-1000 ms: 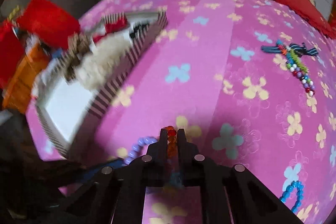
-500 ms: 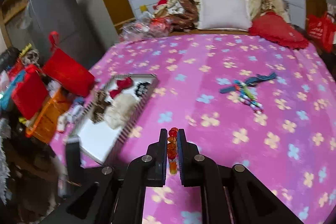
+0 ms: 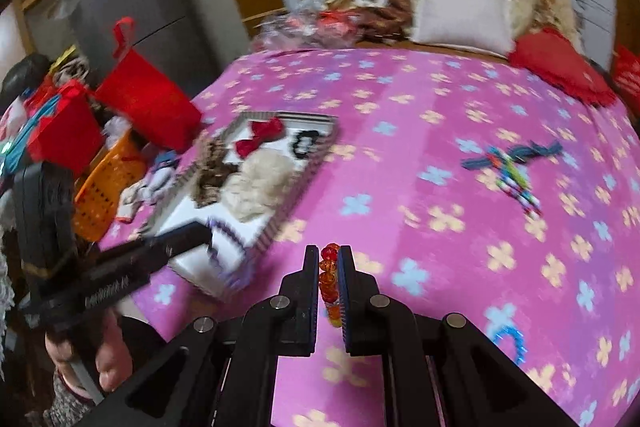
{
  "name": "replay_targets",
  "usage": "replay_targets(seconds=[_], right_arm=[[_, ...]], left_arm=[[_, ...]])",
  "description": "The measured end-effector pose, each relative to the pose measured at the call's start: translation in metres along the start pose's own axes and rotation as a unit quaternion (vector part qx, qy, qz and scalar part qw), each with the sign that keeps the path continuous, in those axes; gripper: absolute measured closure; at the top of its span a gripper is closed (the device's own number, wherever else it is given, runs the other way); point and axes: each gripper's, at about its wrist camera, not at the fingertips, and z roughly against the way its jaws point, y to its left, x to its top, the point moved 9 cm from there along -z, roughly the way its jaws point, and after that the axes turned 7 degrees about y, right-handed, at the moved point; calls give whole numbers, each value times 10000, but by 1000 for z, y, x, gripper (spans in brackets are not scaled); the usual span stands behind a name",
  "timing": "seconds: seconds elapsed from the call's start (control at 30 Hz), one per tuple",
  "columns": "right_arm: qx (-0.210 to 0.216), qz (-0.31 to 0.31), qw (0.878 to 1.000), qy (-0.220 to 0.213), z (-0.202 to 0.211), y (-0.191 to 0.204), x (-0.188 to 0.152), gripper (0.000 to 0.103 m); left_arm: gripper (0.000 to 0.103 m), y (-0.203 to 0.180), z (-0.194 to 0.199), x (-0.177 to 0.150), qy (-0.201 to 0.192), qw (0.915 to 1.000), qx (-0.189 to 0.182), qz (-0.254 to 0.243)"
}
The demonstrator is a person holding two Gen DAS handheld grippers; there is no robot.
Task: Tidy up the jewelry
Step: 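Carry both bracelets into the white tray and open both tools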
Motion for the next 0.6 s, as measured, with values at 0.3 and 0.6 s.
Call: replay_targets(seconds=[0.3, 0.6], right_arm=[[162, 781, 9966, 216, -48, 96, 43, 95], [568, 1010, 9906, 734, -130, 171, 53, 95]], left_arm=[[95, 128, 13, 28, -163, 9899, 855, 1122], [95, 203, 13, 9, -161, 9715, 1516, 1815]])
